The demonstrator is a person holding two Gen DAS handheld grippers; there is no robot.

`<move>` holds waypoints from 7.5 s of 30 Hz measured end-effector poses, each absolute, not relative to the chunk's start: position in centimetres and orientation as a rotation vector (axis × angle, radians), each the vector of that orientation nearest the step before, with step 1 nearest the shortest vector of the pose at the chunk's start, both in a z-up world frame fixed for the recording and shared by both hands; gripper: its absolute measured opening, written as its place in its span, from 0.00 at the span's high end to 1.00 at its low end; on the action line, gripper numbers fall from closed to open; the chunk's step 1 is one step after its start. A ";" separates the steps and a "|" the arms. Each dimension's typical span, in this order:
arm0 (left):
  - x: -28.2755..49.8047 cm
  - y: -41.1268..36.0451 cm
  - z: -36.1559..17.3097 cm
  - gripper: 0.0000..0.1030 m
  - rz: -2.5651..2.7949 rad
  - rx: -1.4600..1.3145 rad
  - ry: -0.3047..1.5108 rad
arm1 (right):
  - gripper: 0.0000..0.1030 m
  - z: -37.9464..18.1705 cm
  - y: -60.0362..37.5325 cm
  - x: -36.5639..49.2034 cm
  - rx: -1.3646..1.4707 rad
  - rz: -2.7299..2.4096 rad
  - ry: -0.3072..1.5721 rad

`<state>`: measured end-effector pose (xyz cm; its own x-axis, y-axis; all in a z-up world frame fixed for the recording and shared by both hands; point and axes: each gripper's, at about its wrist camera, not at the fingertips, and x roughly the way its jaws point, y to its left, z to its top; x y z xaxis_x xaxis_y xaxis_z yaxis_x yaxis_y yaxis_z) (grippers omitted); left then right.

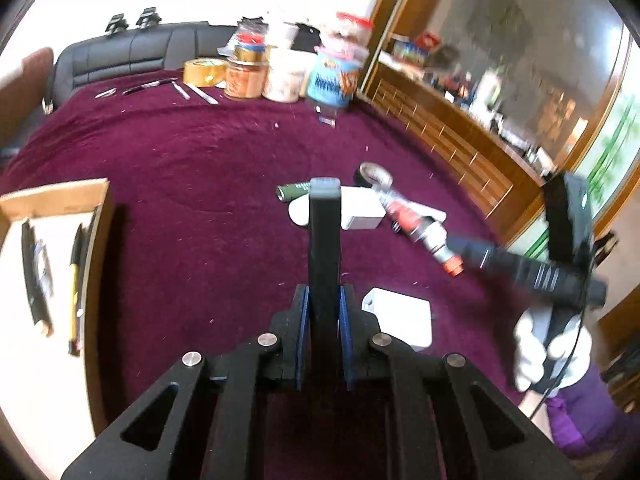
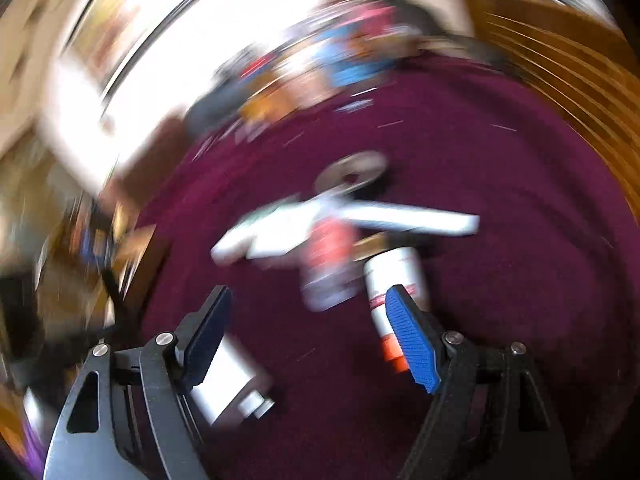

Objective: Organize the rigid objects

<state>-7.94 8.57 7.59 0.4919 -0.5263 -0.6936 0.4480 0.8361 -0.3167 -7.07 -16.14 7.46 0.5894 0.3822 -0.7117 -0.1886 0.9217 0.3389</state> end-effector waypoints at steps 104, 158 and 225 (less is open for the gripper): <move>-10.2 17.3 4.7 0.30 -0.474 -0.425 0.957 | 0.48 8.6 -14.9 0.7 0.227 -0.054 0.912; -2.5 7.6 3.4 0.30 -0.372 -0.190 1.037 | 0.93 5.7 -11.9 -9.5 0.203 0.346 0.994; 1.9 35.1 2.0 0.30 -0.024 -0.481 0.949 | 0.75 9.1 7.7 -4.6 0.137 0.762 1.069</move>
<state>1.94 35.07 1.99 0.5901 -0.2272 -0.7747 -0.1881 0.8945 -0.4057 -4.61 7.71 9.15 0.2560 0.6226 -0.7395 -0.4957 0.7413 0.4525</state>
